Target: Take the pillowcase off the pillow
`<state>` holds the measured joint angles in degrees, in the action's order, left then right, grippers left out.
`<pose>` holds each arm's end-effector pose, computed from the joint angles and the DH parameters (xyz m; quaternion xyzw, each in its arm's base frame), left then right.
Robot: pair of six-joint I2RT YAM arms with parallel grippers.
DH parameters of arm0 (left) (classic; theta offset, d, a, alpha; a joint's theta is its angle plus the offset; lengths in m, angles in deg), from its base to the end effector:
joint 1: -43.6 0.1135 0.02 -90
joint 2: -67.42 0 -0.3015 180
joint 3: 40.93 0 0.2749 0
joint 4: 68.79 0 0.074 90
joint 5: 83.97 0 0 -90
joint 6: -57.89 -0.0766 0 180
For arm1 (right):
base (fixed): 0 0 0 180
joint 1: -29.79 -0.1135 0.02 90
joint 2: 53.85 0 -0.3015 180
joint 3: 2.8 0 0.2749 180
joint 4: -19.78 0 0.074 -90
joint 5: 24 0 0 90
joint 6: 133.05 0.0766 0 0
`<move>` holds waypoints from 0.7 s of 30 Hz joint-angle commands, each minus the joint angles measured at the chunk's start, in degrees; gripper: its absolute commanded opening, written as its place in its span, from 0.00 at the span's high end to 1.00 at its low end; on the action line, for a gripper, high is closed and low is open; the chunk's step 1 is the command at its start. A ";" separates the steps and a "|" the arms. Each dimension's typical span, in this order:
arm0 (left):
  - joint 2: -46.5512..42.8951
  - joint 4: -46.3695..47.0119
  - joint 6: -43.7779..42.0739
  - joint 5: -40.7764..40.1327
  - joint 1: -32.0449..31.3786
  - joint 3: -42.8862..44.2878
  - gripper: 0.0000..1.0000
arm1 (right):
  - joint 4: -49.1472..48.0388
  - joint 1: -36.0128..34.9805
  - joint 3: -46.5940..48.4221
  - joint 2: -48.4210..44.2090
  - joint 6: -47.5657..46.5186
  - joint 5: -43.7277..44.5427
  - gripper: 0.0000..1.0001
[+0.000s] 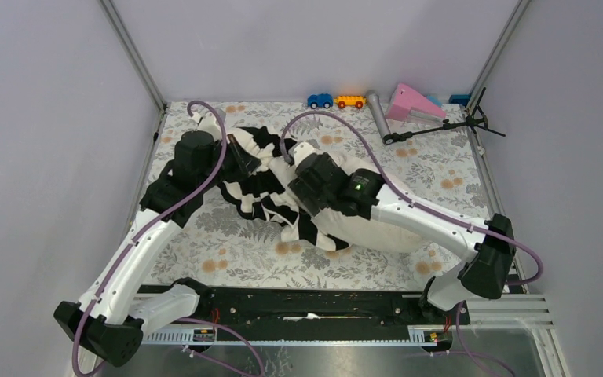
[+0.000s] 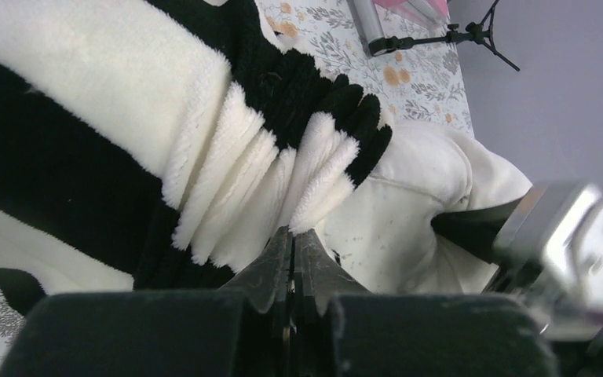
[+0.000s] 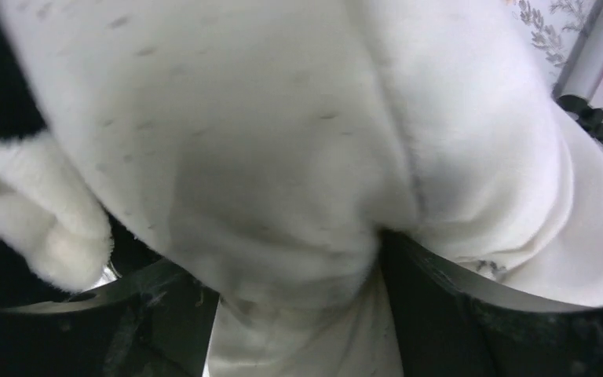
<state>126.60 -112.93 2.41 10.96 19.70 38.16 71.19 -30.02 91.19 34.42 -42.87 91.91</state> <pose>0.2360 -0.1118 0.4043 -0.0544 0.8375 -0.2962 0.4558 0.2222 0.3153 0.3400 -0.3754 0.8252 0.0039 0.4221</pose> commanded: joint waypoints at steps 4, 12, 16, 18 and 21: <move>-7.24 5.35 3.38 -5.21 0.61 -6.02 0.24 | -14.16 11.90 -1.18 -1.28 8.15 -9.79 0.83; -23.41 23.37 18.23 1.60 -3.45 -29.14 0.01 | -20.85 14.40 0.80 3.90 14.91 -14.84 1.00; -23.55 29.54 19.00 -4.36 -13.28 -35.36 0.01 | -23.96 16.24 -0.94 4.18 18.41 -20.05 1.00; -19.33 33.43 17.64 -9.89 -20.77 -36.74 0.01 | -25.58 16.65 -2.51 3.54 19.58 -22.14 1.00; -12.82 38.22 15.09 -18.61 -29.91 -36.98 0.01 | -26.55 16.74 -3.73 2.65 20.19 -23.65 1.00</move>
<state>107.78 -87.22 19.11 3.37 -1.89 1.55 49.79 -13.58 89.53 37.24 -27.24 73.77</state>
